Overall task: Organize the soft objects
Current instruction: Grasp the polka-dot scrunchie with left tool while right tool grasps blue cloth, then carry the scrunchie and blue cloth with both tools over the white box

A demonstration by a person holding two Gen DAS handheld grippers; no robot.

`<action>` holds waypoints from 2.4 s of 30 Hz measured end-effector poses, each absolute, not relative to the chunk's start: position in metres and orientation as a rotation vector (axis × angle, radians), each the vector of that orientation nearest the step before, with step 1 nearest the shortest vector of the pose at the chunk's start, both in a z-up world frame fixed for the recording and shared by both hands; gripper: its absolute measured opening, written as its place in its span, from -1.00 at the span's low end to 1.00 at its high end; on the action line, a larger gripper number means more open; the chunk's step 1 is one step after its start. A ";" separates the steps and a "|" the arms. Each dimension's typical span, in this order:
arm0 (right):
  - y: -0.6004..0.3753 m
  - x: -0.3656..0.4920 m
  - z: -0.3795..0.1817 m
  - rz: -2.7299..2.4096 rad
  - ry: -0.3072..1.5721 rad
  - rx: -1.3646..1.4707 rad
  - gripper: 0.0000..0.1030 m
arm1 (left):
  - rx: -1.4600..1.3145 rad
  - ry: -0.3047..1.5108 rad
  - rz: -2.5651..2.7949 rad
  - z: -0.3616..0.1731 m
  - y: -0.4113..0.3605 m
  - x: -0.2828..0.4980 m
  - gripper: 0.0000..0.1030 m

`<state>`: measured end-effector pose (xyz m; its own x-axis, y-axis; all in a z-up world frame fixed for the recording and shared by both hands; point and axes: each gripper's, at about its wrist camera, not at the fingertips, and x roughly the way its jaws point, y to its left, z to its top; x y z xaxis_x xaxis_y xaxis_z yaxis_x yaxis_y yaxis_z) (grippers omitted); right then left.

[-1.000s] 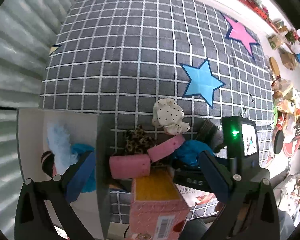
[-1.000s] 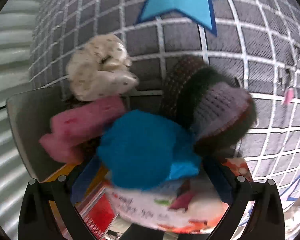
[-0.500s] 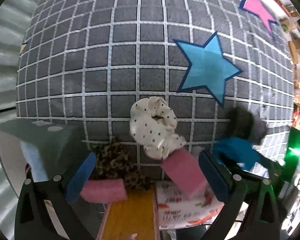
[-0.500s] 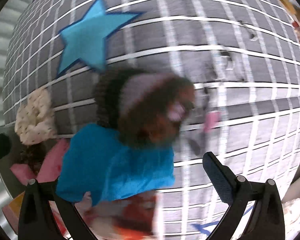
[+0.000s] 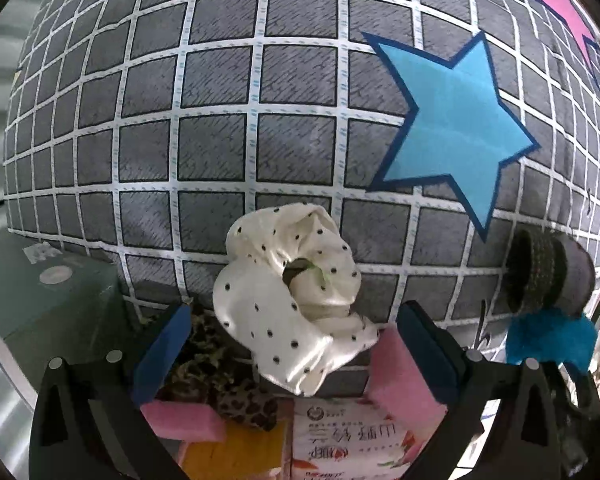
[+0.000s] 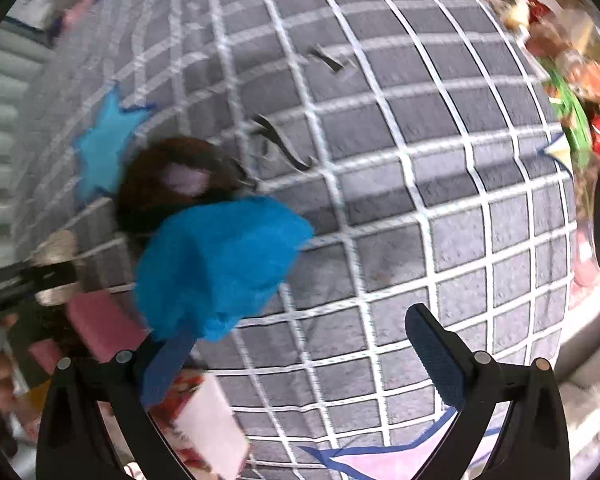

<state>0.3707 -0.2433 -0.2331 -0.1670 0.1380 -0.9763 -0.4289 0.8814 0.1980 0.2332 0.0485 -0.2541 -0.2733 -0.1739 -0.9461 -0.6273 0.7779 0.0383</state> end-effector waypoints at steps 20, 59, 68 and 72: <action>-0.135 0.336 -0.290 0.549 1.594 -0.511 1.00 | -0.760 1.868 0.497 -0.325 0.035 0.254 1.00; -0.194 0.331 -0.159 0.642 1.488 -0.322 -0.04 | -0.307 1.517 0.344 -0.153 -0.027 0.256 -0.41; -0.219 0.310 -0.145 0.604 1.489 -0.280 -0.04 | -0.271 1.496 0.236 -0.116 -0.076 0.212 -0.41; -0.230 0.294 -0.137 0.597 1.491 -0.276 -0.04 | -0.281 1.494 0.193 -0.110 -0.087 0.193 -0.41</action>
